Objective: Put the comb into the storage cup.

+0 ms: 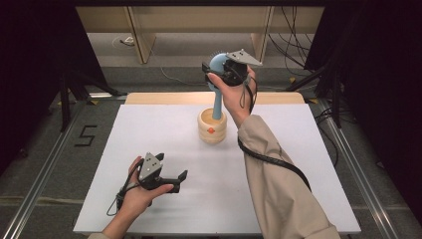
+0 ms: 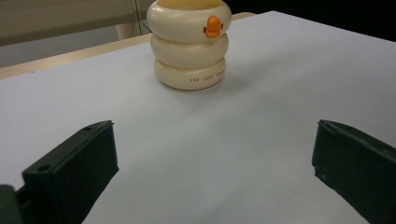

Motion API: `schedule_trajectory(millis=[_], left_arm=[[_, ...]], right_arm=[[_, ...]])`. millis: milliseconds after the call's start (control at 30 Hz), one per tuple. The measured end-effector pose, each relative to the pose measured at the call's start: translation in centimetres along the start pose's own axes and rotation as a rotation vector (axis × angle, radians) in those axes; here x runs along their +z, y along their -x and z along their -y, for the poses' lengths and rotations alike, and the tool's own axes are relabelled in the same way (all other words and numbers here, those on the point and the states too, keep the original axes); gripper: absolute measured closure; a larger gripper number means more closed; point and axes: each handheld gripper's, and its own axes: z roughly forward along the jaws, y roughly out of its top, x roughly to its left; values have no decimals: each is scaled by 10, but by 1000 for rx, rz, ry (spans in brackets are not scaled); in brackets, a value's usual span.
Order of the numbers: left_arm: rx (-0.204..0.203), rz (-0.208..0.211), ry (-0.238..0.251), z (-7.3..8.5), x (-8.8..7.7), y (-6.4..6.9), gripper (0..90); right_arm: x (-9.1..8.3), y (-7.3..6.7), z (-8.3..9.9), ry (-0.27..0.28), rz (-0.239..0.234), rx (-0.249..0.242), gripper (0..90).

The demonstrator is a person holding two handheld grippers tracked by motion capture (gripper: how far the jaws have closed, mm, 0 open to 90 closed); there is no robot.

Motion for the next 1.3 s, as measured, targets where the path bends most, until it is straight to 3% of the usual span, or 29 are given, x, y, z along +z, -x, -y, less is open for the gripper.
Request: schedule_trajectory(millis=[1300], left_arm=[[-1, 6, 0, 0, 0, 1, 0]], right_arm=[[9, 1, 12, 8, 13, -36, 245]])
